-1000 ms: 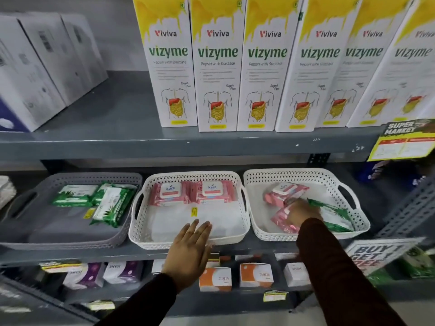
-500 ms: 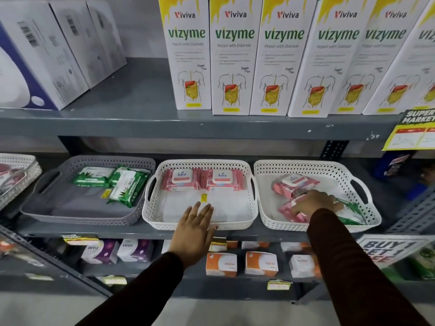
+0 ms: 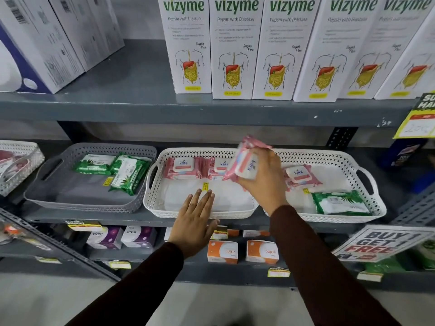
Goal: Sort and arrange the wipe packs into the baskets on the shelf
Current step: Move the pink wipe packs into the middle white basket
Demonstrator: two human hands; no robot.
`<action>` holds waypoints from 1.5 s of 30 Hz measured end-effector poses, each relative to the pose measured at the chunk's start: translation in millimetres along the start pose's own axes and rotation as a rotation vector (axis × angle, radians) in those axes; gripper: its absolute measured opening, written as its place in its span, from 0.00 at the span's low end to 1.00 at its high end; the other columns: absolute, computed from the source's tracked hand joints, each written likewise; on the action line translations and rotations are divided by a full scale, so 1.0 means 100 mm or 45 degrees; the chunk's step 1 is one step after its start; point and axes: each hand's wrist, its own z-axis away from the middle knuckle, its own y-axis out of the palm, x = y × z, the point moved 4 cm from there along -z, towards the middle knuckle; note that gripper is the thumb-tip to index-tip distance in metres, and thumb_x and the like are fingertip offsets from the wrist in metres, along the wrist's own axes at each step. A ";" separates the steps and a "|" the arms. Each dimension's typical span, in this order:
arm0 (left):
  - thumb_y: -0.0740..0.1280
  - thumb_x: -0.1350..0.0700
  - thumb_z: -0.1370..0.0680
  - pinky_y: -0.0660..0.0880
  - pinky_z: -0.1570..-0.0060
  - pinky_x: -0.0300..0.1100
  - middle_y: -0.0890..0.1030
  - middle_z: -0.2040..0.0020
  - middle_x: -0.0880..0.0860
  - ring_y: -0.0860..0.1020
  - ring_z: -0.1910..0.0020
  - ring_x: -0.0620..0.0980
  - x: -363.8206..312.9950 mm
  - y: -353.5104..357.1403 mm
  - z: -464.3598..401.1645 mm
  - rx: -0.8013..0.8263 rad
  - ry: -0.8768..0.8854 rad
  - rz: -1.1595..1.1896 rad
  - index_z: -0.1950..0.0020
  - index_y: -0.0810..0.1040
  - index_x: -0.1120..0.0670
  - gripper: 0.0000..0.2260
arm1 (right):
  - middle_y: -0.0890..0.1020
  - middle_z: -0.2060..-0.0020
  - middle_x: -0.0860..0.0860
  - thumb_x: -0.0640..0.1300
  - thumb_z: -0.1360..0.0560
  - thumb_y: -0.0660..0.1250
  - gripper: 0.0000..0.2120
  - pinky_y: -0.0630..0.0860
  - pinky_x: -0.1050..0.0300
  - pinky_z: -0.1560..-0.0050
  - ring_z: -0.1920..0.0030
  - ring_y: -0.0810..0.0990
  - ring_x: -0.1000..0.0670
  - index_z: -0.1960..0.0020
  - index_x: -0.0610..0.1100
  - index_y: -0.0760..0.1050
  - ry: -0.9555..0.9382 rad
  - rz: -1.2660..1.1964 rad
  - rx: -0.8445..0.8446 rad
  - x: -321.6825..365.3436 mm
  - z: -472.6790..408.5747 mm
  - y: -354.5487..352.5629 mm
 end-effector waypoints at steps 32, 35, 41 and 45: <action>0.47 0.40 0.19 0.48 0.26 0.49 0.63 0.24 0.53 0.53 0.23 0.51 0.08 0.00 0.02 -0.041 -0.034 0.046 0.23 0.60 0.55 0.29 | 0.79 0.48 0.41 0.58 0.40 0.79 0.37 0.80 0.43 0.52 0.46 0.78 0.38 0.39 0.44 0.69 0.760 0.135 0.059 -1.44 0.04 0.00; 0.48 0.40 0.19 0.48 0.26 0.49 0.60 0.23 0.52 0.50 0.22 0.51 0.33 -0.01 0.12 -0.061 -0.110 0.081 0.23 0.58 0.55 0.29 | 0.79 0.44 0.42 0.51 0.39 0.81 0.37 0.78 0.44 0.48 0.41 0.75 0.40 0.35 0.46 0.68 0.663 -0.057 -0.210 -1.20 0.04 -0.14; 0.45 0.39 0.19 0.49 0.27 0.50 0.58 0.22 0.52 0.50 0.23 0.51 0.65 -0.04 0.26 -0.029 -0.180 0.055 0.22 0.55 0.56 0.30 | 0.75 0.45 0.50 0.45 0.39 0.82 0.31 0.73 0.55 0.47 0.43 0.72 0.49 0.40 0.46 0.73 0.154 -0.331 -0.122 -0.30 -0.17 0.17; 0.48 0.39 0.19 0.47 0.27 0.52 0.52 0.21 0.53 0.46 0.22 0.52 0.67 -0.03 0.28 0.012 -0.176 0.029 0.21 0.49 0.57 0.32 | 0.76 0.41 0.46 0.47 0.38 0.81 0.28 0.75 0.53 0.46 0.40 0.74 0.47 0.42 0.46 0.74 -0.155 -0.144 0.320 0.20 -0.29 0.70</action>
